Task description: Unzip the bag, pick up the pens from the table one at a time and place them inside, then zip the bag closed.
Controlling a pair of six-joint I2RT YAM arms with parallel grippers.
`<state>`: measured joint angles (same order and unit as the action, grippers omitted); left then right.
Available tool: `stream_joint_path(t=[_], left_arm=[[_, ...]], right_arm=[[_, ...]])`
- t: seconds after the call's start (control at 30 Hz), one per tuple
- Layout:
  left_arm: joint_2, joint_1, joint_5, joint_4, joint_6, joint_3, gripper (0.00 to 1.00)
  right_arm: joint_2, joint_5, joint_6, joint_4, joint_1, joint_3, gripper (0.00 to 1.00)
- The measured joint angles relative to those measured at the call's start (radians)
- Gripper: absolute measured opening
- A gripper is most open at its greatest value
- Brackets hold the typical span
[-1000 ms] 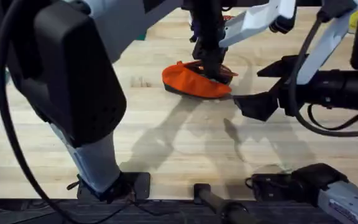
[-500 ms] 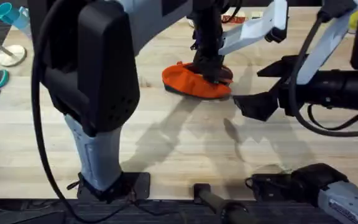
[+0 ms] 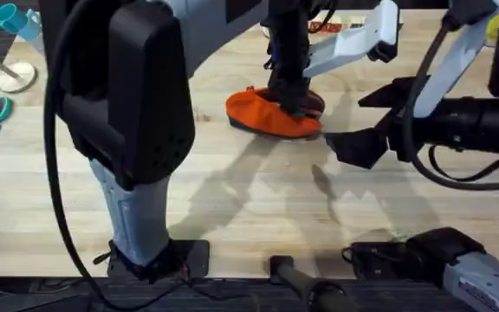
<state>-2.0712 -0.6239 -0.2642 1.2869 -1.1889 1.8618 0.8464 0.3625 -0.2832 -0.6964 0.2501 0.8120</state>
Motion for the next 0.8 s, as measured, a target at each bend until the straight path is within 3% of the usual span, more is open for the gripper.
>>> stream_joint_path(t=[0.4, 0.47, 0.67, 0.77, 0.8], left_arm=[[0.0, 0.0, 0.003, 0.0, 0.0, 0.0, 0.042], [0.0, 0.0, 0.004, 0.0, -0.001, 0.0, 0.081], [0.0, 0.0, 0.006, -0.001, 0.006, 0.0, 0.549], [0.0, 0.0, 0.006, 0.0, 0.01, 0.0, 0.95], [0.0, 0.0, 0.006, 0.0, 0.01, 0.0, 0.983]], right_arm=[[0.0, 0.0, 0.0, 0.0, 0.0, 0.0, 0.998], [0.0, 0.0, 0.0, 0.0, 0.0, 0.0, 0.998], [0.0, 0.0, 0.0, 0.0, 0.0, 0.0, 0.998], [0.0, 0.0, 0.0, 0.0, 0.0, 0.0, 0.998], [0.0, 0.0, 0.0, 0.0, 0.0, 0.0, 0.998]])
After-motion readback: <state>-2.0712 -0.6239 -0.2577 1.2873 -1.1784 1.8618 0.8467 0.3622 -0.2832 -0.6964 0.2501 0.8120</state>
